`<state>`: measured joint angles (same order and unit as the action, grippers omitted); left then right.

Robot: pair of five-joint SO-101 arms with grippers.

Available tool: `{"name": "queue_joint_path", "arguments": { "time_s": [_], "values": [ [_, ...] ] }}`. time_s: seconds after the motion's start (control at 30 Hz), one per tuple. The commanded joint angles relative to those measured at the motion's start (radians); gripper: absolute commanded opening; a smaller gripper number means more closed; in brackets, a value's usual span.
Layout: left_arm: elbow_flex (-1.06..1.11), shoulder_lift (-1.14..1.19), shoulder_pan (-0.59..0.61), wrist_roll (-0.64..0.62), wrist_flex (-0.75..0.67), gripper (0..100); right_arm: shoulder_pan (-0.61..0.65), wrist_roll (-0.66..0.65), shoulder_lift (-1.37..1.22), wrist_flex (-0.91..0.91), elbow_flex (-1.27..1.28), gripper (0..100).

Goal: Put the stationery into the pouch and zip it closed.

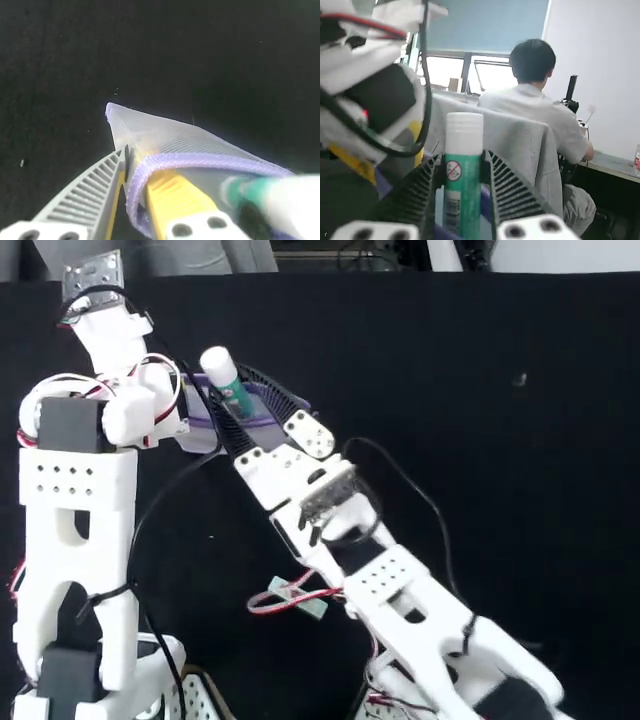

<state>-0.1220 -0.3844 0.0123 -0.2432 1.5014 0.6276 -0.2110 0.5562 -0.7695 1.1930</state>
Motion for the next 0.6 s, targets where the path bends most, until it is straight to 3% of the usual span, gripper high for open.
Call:
{"name": "queue_joint_path", "arguments": {
  "time_s": [0.0,0.23,0.4,0.57],
  "values": [
    [-0.008,-0.018,-0.008,-0.005,-0.018,3,-0.014,-0.04,-0.03,-0.025,-0.061,1.1],
    [-0.008,-0.018,0.022,-0.011,-0.025,3,-0.009,-0.048,0.036,-0.017,0.054,2.3],
    [-0.016,-0.018,0.076,-0.011,-0.026,3,0.012,-0.043,0.13,-0.006,0.108,20.6],
    [-0.018,-0.018,0.081,-0.011,-0.028,3,0.046,-0.048,0.24,0.21,0.07,24.0]
  ]
}}
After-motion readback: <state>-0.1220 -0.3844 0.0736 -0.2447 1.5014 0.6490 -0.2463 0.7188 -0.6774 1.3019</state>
